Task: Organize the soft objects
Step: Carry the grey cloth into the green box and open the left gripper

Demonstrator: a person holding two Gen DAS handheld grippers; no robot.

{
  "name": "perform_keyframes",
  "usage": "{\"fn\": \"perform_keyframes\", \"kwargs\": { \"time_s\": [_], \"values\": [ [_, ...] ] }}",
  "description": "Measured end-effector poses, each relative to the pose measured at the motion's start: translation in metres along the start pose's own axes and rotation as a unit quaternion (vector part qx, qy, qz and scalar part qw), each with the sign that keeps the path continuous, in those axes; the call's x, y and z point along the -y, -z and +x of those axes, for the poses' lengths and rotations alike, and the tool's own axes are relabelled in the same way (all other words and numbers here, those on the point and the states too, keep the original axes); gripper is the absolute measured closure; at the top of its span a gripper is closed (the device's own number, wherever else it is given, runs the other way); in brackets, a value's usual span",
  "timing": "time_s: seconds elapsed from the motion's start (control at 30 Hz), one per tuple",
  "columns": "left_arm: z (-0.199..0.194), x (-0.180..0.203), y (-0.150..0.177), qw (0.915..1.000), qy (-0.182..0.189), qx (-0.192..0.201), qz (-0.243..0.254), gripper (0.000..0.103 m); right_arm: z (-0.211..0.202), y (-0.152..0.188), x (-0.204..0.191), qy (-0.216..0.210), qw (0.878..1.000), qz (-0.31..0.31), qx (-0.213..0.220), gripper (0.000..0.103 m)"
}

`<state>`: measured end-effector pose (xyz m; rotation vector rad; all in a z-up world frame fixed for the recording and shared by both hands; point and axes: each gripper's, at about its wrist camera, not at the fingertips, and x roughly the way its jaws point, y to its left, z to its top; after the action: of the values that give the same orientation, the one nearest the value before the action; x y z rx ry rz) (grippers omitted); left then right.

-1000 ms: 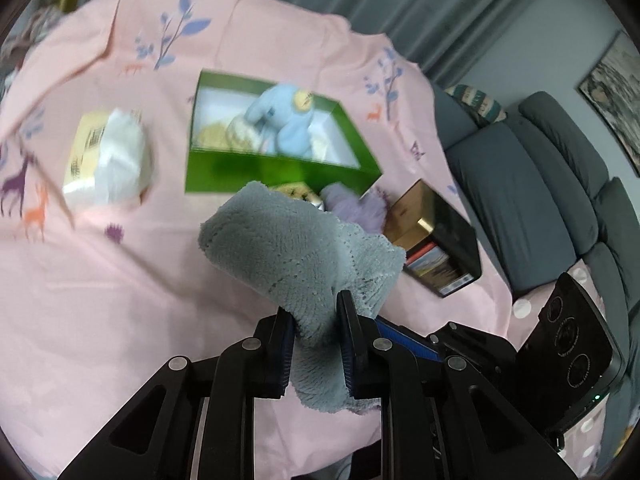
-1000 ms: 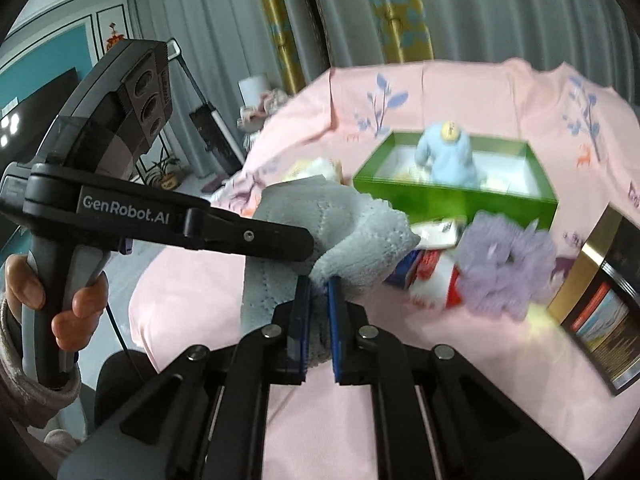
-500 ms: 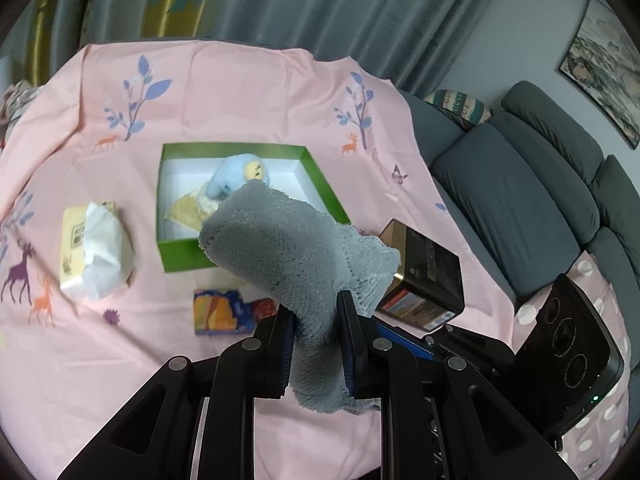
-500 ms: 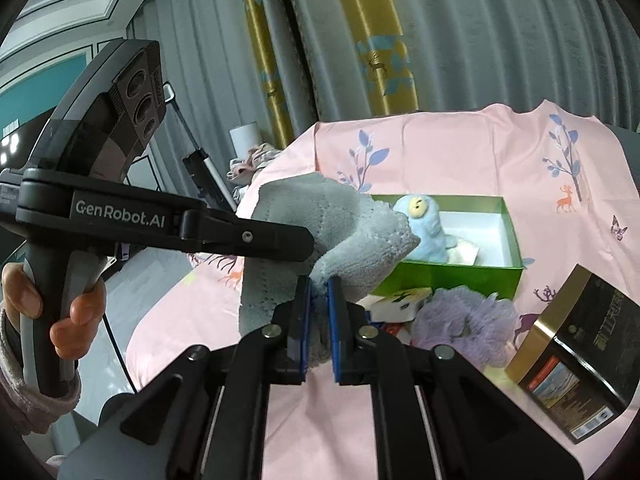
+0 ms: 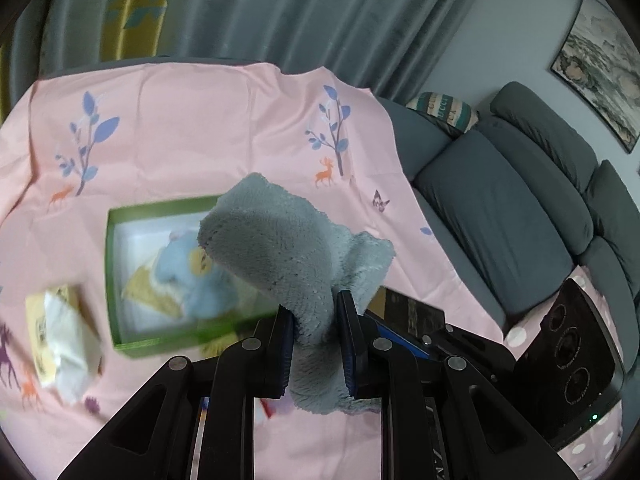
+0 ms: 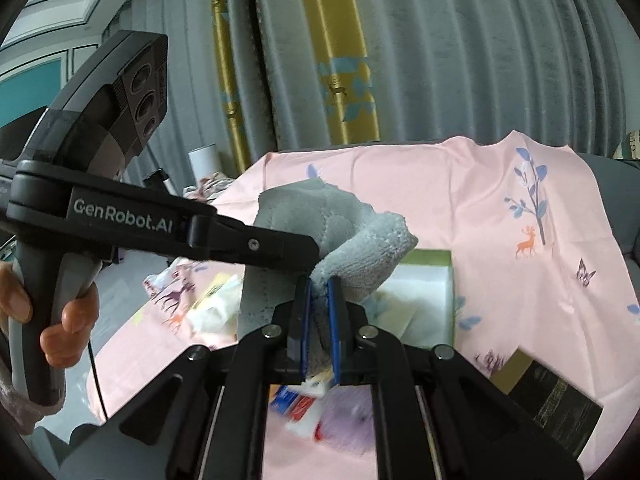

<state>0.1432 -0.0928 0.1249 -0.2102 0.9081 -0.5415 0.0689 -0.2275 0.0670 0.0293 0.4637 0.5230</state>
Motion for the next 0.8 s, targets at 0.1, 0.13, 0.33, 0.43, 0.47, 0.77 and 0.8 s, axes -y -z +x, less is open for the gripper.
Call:
{"fn": "perform_keyframes", "kwargs": {
  "time_s": [0.1,0.13,0.33,0.43,0.47,0.77,0.8],
  "values": [
    [0.016,-0.002,-0.016,1.0,-0.007,-0.002,0.001,0.083,0.019,-0.008,0.014,0.007,1.0,0.007,-0.008,0.095],
    [0.023,-0.004,-0.022,1.0,-0.009,-0.002,0.002,0.083,0.028,-0.01,0.02,0.012,1.0,0.008,-0.012,0.095],
    [0.071,-0.025,-0.041,0.999,-0.038,-0.024,-0.001,0.083,0.076,-0.013,0.046,0.027,0.998,0.019,-0.048,0.095],
    [0.096,-0.04,-0.043,0.9979,-0.051,-0.039,-0.01,0.083,0.104,-0.006,0.057,0.034,0.996,0.03,-0.075,0.095],
    [0.103,-0.044,-0.044,0.9975,-0.055,-0.042,-0.014,0.083,0.111,-0.005,0.059,0.036,0.995,0.033,-0.082,0.095],
    [0.156,-0.081,-0.041,0.9907,-0.105,-0.079,-0.038,0.083,0.166,0.009,0.072,0.063,0.986,0.054,-0.148,0.092],
    [0.159,-0.086,-0.04,0.9895,-0.11,-0.082,-0.045,0.083,0.17,0.009,0.073,0.066,0.984,0.054,-0.154,0.092]
  ]
}}
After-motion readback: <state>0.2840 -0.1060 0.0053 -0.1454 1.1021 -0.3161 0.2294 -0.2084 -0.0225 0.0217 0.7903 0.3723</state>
